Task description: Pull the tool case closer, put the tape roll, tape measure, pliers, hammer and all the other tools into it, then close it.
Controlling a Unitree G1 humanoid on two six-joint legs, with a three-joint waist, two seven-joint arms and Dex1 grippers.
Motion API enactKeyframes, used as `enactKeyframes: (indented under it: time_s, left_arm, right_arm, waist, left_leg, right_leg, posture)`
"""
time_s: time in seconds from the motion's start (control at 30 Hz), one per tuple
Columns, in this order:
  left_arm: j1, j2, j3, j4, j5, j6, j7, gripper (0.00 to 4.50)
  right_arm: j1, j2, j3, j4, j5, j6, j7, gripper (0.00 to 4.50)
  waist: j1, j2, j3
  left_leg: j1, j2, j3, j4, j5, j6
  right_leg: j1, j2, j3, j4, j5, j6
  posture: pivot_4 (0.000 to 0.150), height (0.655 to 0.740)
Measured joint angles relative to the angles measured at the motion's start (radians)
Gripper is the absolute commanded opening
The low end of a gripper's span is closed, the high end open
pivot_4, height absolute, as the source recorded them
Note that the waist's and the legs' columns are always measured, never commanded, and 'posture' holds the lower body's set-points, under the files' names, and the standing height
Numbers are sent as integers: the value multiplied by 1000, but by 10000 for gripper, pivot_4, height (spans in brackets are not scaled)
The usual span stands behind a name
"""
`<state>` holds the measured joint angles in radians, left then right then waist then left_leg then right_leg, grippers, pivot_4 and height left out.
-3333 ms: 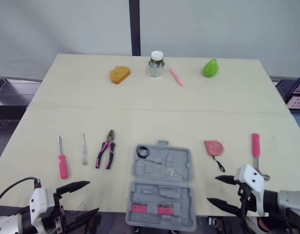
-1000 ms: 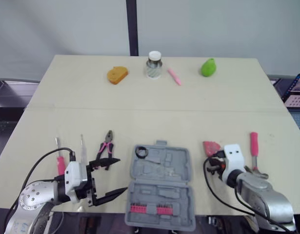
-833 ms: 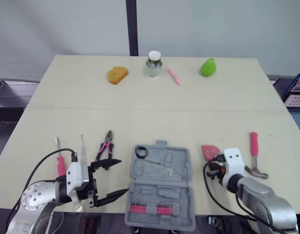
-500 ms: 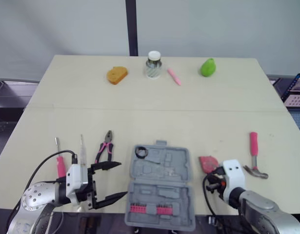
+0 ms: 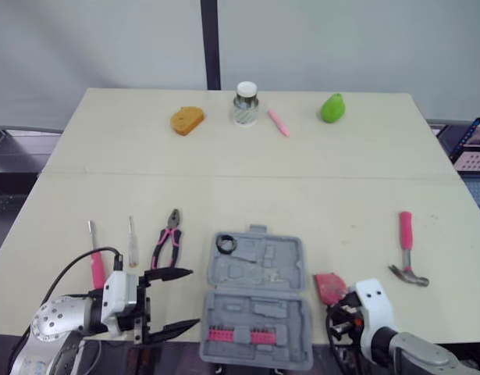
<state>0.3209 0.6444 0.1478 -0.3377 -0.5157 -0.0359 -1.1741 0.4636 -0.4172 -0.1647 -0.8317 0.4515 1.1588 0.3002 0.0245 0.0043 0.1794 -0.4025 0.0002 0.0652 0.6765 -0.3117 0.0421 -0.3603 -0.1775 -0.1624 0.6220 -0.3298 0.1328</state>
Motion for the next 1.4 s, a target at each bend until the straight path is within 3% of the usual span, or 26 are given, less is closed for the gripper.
enactKeyframes:
  time_s: [0.53,0.67,0.87,1.1,1.2,1.27,1.4]
  left_arm:
    - [27,-3,-3,1,4,-22,-1,45000]
    - [26,-5,-8,1,5,-29,-1,45000]
    - [21,-13,-13,7,7,-32,-1,45000]
    - [16,-18,-26,36,9,-44,-3,45000]
    - [14,-19,-31,38,9,-51,-9,45000]
    - [11,-19,-31,39,9,-52,-11,45000]
    - [0,-18,-34,45,8,-52,-21,45000]
  right_arm:
    - [11,-27,0,-31,59,49,9,394]
    - [-19,-19,-25,-31,92,109,9,13523]
    - [-46,11,-124,-42,167,206,10,44072]
    - [-41,-24,-312,-104,320,344,95,44630]
    - [8,-140,-431,-109,429,373,211,44630]
    - [33,-215,-479,-109,462,349,276,44630]
    - [97,-383,-497,-92,397,106,452,44630]
  waist:
    - [1,0,0]
    - [1,0,0]
    - [2,0,0]
    - [2,0,0]
    - [3,0,0]
    - [3,0,0]
    - [3,0,0]
  left_leg:
    - [0,0,0,0,0,0]
    - [0,0,0,0,0,0]
    - [0,0,0,0,-1,1]
    - [0,0,0,0,-1,2]
    - [0,-1,0,1,-2,3]
    - [0,0,0,1,-2,3]
    - [0,0,1,1,-3,3]
  right_leg:
    - [0,0,0,-1,0,0]
    - [0,0,0,-1,0,0]
    - [0,0,0,-1,0,0]
    - [0,0,0,-1,0,0]
    - [1,-1,1,-2,0,0]
    - [2,-1,0,-2,0,0]
    - [2,0,0,-3,0,0]
  posture:
    - [1500,6950]
    - [1500,6950]
    - [1500,6950]
    - [1500,6950]
    - [1500,6950]
    - [1500,6950]
    - [1500,6950]
